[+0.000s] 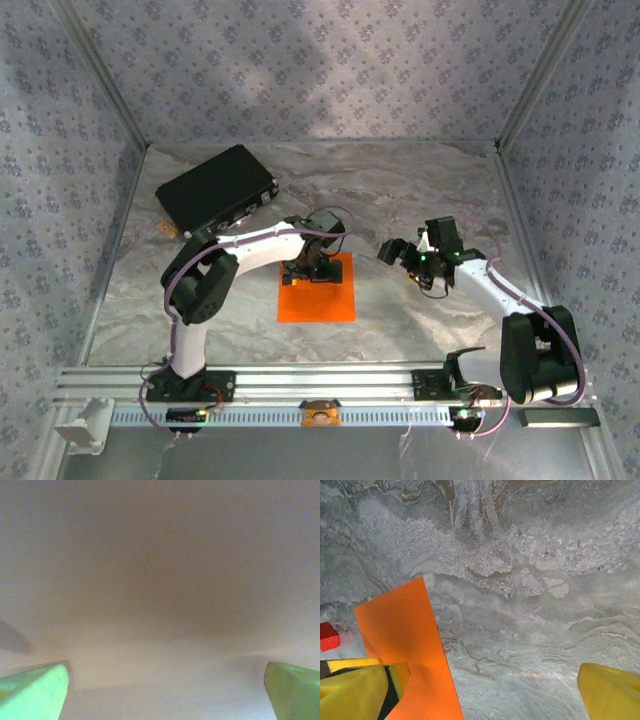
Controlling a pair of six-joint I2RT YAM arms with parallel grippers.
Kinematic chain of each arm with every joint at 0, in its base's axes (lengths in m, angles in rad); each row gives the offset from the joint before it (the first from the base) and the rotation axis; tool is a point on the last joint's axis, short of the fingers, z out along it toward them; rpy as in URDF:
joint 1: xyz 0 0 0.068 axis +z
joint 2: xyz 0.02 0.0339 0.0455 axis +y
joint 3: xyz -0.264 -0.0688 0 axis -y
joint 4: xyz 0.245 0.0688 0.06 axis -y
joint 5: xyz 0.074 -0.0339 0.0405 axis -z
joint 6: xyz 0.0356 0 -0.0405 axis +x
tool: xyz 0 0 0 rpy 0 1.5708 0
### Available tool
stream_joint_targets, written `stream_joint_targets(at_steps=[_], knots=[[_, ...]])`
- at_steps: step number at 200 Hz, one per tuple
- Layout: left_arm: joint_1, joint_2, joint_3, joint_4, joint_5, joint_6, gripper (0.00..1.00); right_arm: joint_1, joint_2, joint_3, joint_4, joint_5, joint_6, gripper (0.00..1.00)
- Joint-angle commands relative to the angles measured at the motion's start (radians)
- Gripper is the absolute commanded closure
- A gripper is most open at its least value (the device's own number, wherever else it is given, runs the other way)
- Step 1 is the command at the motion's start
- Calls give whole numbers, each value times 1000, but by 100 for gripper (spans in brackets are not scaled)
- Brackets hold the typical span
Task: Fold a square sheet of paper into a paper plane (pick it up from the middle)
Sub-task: First fold the square sheet of paper in half at the center of the table.
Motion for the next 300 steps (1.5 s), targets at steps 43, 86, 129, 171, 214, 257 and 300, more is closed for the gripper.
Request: stream_joint_targets(at_steps=[43,86,129,171,214,257,300], knots=[[-9,53,27,-51,-17,3,0,7,8,32,-43,0,-23,1],[-13,74,4,-41,-20,4,0,2,16,32,-52,1,-24,1],[-18,100,-7,-40,-26,2,0,-1,12,28,-52,1,-23,1],[-22,113,6,-46,-29,7,0,0,12,31,-55,1,-22,1],[-26,125,22,-57,-33,7,0,-1,16,30,-53,4,-22,1],[-30,98,63,-85,-47,-2,0,0,20,34,-56,2,-23,1],[-30,34,113,-126,-85,-24,0,0,12,33,-58,3,-21,1]])
